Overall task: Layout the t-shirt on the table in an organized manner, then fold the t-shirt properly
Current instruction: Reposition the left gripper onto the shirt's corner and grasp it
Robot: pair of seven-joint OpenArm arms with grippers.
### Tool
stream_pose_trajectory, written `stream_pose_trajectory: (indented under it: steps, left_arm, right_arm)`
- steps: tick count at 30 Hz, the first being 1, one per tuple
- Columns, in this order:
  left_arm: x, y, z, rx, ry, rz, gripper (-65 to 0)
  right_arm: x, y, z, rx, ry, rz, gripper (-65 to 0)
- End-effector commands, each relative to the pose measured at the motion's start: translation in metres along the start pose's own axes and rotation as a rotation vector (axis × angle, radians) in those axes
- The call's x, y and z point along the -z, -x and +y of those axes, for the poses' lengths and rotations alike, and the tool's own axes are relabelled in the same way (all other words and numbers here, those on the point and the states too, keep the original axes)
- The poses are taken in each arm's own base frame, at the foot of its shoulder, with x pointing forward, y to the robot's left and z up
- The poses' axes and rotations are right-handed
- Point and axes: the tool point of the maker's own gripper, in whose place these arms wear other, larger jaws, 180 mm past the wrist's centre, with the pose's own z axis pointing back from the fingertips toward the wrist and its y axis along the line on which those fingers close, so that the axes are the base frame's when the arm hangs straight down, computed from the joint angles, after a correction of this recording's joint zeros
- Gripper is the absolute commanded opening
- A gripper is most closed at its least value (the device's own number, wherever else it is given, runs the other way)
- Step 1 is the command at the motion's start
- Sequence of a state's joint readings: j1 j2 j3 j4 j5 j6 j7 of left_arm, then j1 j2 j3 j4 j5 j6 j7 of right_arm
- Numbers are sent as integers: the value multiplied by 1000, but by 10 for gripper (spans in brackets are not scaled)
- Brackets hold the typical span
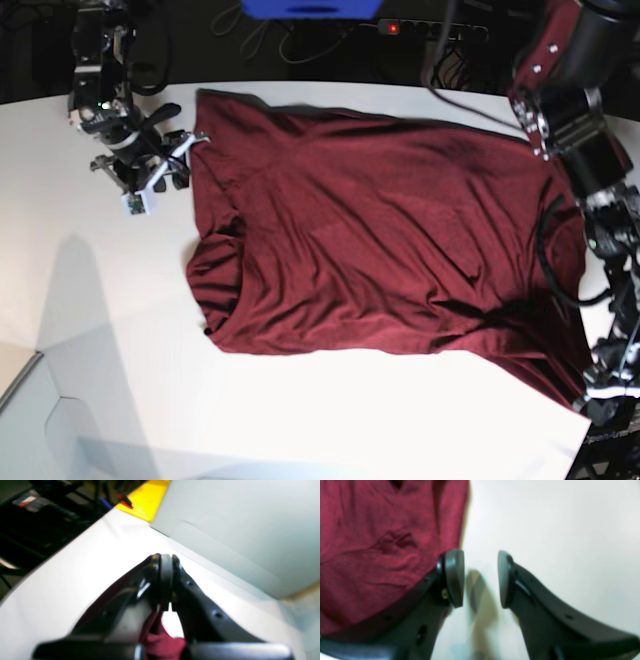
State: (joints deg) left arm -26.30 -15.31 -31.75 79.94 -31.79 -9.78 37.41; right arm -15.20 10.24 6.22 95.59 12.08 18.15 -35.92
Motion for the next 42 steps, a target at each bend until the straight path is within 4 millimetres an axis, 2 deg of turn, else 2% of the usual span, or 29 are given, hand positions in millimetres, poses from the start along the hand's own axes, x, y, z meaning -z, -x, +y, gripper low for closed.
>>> stream_pose_trajectory:
  steps: [1,7,11,14,17,19,22,26,30,34,39,42]
  left_arm:
    - [-10,-24,-14,14,57,-71,-647]
    - [-77,22,-57,12,201,24,-647]
    - [-119,52,-78,11,253,76,-647]
    - [-132,61,-81,-8,270,94,-647]
    - [-132,56,-71,-11,245,80,-647]
    - [-128,44,-50,-32,190,44,-647]
    - [-115,10,-25,-43,139,-30,-647]
    - [-76,-13,9,-106,90,-44,-647]
    - [-33,-13,44,-192,13,1,-646]
    - [1,-5,65,-239,-65,60,-646]
    - [20,10,86,-257,-148,56,-635]
    - [24,30,91,-291,-164,106,-535]
  right_arm:
    - [-1,-10,-2,-2,-2,-38,-426]
    - [1,-8,-2,1,-2,-31,-426]
    - [2,-14,-3,-1,0,-45,-426]
    - [2,-15,-3,-2,-1,-46,-426]
    - [2,-15,-3,-2,-1,-46,-426]
    - [2,-15,-3,-2,-1,-46,-426]
    - [2,-15,-2,-3,-3,-46,-426]
    - [2,-15,-2,-2,-3,-44,-426]
    - [2,-11,-2,-1,-3,-35,-426]
    - [2,-10,-2,-1,-4,-30,-426]
    - [-1,-6,-2,-1,-1,-28,-426]
    - [-2,-6,-3,-2,0,-27,-426]
